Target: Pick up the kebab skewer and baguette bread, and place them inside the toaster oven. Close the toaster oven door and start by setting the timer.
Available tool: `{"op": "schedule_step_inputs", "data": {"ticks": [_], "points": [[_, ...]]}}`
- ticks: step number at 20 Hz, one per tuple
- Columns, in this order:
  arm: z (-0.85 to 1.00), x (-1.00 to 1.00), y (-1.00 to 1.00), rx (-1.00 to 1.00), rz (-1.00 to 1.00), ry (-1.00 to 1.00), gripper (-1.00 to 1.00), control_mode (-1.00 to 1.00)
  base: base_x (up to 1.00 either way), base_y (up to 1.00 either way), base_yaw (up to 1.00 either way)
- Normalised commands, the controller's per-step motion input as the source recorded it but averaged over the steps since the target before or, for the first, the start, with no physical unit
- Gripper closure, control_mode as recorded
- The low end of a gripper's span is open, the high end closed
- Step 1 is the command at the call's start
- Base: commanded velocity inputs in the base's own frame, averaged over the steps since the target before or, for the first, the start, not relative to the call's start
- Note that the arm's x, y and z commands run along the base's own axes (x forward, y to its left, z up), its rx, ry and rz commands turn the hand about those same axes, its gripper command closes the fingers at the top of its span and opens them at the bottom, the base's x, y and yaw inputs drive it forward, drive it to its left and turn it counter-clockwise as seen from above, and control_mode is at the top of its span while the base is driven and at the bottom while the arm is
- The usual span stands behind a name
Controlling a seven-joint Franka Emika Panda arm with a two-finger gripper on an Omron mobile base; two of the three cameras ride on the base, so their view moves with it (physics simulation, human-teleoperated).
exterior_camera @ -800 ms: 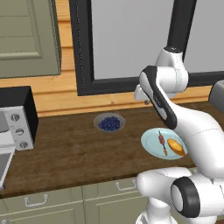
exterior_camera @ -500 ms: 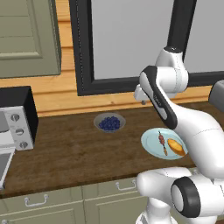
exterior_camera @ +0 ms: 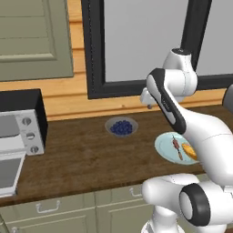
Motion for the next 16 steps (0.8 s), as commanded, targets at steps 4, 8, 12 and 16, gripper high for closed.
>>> {"op": "schedule_step_inputs", "data": {"ticks": [4, 8, 12, 16], "points": [[0.00, 0.00, 0.00, 0.00, 0.00, 0.00, -1.00, 1.00, 0.00, 0.75, 0.00], [0.00, 0.00, 0.00, 0.00, 0.00, 0.00, -1.00, 1.00, 0.00, 0.72, 0.00], [0.00, 0.00, 0.00, 0.00, 0.00, 0.00, -1.00, 1.00, 0.00, 0.77, 0.00], [0.00, 0.00, 0.00, 0.00, 0.00, 0.00, -1.00, 1.00, 0.00, 0.61, 0.00]]}}
